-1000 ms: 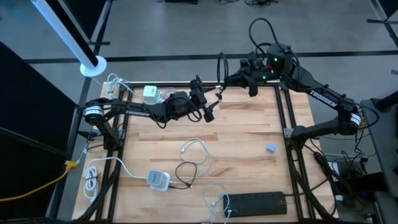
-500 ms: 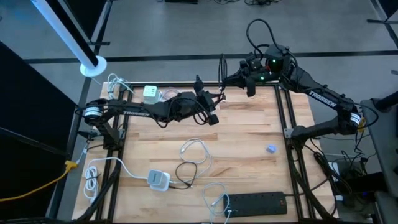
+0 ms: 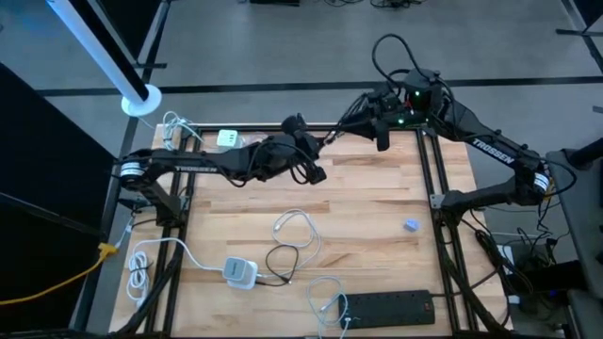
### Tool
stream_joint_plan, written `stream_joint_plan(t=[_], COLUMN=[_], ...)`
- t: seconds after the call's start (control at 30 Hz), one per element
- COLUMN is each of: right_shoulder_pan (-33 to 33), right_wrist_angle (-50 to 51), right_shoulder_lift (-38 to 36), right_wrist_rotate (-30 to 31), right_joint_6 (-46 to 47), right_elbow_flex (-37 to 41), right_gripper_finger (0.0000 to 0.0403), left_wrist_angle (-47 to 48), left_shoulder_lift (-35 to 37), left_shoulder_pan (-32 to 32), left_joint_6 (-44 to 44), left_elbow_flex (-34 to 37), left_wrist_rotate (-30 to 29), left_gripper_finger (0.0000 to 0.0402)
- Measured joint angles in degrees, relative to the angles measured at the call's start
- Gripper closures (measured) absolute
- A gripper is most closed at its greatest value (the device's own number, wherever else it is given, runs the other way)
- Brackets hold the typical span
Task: Insert USB
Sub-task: Insert the black charger cable into the black outlet extension
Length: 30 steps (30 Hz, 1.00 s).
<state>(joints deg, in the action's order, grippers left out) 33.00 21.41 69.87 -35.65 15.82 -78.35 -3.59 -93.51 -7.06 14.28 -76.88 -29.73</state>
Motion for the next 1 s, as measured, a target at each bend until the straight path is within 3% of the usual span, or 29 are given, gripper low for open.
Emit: stream_joint_plan(t=[0.13, 0.33, 0.47, 0.6, 0.7, 0.8, 0.93, 1.0], right_shoulder_pan=[-2.17, -5.57, -8.05, -11.51, -13.46, -14.83, -16.66, -17.10], right_wrist_angle=[1.43, 8.75, 14.67, 13.00, 10.04, 5.58, -0.22, -0.91], right_shoulder_lift=[0.33, -0.02, -0.22, 0.05, 0.42, 0.41, 0.22, 0.49], right_wrist_rotate=[1.28, 1.18, 1.33, 1.64, 7.19, 9.37, 9.69, 12.72], right_joint_6=[-2.30, -9.45, -9.57, -9.64, -8.80, -5.80, -0.74, 1.67], right_elbow_flex=[0.00, 0.00, 0.00, 0.00, 0.00, 0.00, 0.00, 0.00], right_gripper_finger=[0.0221, 0.0225, 0.0233, 0.0239, 0.0243, 0.0245, 0.0245, 0.0245], left_wrist_angle=[1.63, 7.66, 9.48, 9.13, 7.51, 4.31, 2.45, 0.77], left_shoulder_lift=[1.04, 3.84, 7.13, 9.75, 10.90, 11.36, 10.72, 10.20], left_shoulder_pan=[-0.36, -0.45, -2.28, -6.00, -7.59, -7.96, -8.01, -7.99], left_joint_6=[-0.04, -0.62, -6.10, -14.49, -19.14, -24.08, -27.63, -28.48], left_elbow_flex=[0.02, 0.11, 1.54, 4.13, 6.47, 8.26, 10.10, 10.96], left_wrist_rotate=[-1.95, -0.36, 13.16, 27.97, 34.95, 39.57, 39.75, 39.73], left_gripper_finger=[0.0385, 0.0385, 0.0385, 0.0385, 0.0385, 0.0385, 0.0385, 0.0385])
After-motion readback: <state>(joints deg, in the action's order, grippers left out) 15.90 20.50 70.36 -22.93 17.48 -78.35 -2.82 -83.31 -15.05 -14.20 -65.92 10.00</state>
